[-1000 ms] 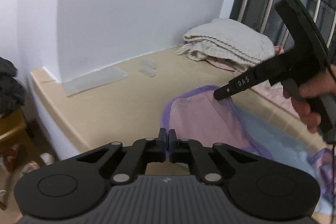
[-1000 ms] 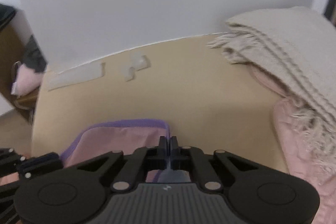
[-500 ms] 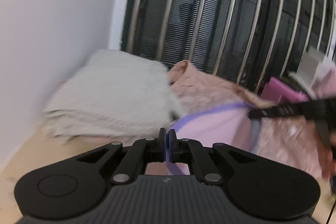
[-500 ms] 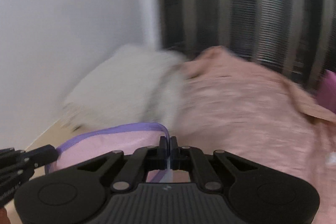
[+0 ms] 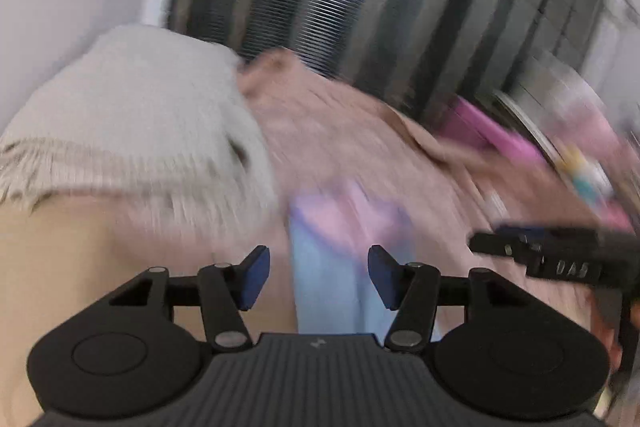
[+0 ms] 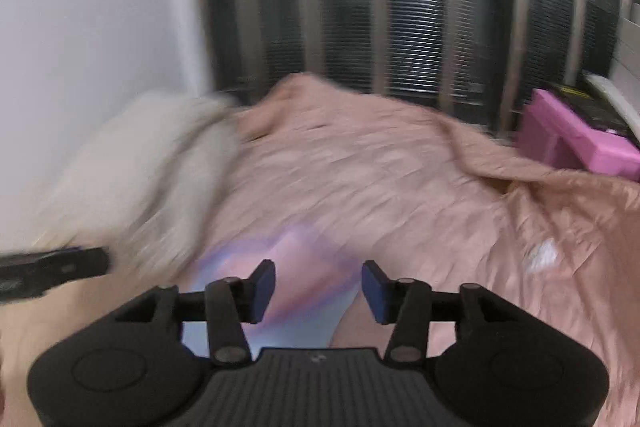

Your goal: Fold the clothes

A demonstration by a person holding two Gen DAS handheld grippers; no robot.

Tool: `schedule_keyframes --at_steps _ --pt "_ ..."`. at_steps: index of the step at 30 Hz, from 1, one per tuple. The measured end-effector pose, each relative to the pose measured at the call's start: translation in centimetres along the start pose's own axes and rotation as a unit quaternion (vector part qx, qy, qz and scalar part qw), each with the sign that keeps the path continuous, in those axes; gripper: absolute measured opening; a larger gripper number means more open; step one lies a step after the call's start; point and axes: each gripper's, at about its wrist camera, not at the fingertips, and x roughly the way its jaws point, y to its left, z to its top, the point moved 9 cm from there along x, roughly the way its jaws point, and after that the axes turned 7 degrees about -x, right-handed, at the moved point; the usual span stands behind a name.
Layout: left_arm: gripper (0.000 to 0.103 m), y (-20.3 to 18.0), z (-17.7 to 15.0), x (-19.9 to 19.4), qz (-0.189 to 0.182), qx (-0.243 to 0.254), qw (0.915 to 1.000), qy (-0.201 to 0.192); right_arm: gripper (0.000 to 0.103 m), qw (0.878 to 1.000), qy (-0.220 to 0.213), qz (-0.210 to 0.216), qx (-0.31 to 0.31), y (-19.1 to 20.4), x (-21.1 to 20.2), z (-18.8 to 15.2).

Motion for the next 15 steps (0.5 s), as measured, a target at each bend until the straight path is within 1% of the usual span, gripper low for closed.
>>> schedule_keyframes --at_steps 1,2,3,5,6,7,8,9,10,12,13,15 --pt "0.059 -0.6 -2.7 -1.2 -0.009 0.023 0.9996 0.011 0.048 0.999 -0.004 0.028 -0.017 1.4 -1.7 -2.4" --pt "0.059 -1.2 -5.3 -2.5 -0.018 0.045 0.9986 0.021 0.048 0.998 0.001 0.054 -0.035 2.9 -3.2 -5.2" --pt "0.059 -1.8 -7.7 -3.1 -0.027 0.054 0.9975 0.036 0.047 0.996 0.009 0.072 -0.046 4.1 -4.2 -7.5" --pt "0.059 -2.6 -11.2 -3.6 -0.058 0.051 0.9951 0.061 0.046 0.994 0.019 0.092 -0.052 6.1 -5.6 -11.3" --pt "0.058 -2.7 -12.2 -3.5 -0.055 0.048 0.9952 0.065 0.045 0.994 0.020 0.100 -0.048 6.9 -5.9 -12.5" --pt "0.058 -2.8 -13.1 -3.4 -0.052 0.045 0.9953 0.068 0.042 0.994 0.017 0.104 -0.041 7.5 -6.0 -13.3" --pt "0.051 -2.7 -13.3 -2.9 -0.041 0.046 0.9957 0.069 0.039 0.994 0.011 0.105 -0.033 8.1 -6.0 -13.9" --pt "0.046 -2.8 -13.5 -2.8 -0.034 0.054 0.9964 0.055 0.034 0.994 0.007 0.104 -0.029 8.5 -5.8 -14.4" --pt "0.039 -2.9 -13.5 -2.7 -0.035 0.061 0.9961 0.053 0.027 0.995 0.004 0.099 -0.029 8.8 -5.3 -14.7" --pt "0.038 -3.0 -13.6 -2.6 -0.038 0.075 0.9952 0.050 0.024 0.996 -0.004 0.085 -0.026 9.3 -4.8 -15.4" --pt "0.035 -3.1 -14.2 -3.5 -0.039 0.084 0.9947 0.045 0.021 0.996 -0.011 0.083 -0.016 9.5 -5.1 -15.8" --pt "0.030 -3.4 -15.3 -5.2 -0.040 0.103 0.9932 0.034 0.021 0.997 -0.016 0.073 -0.003 10.0 -5.9 -16.7"
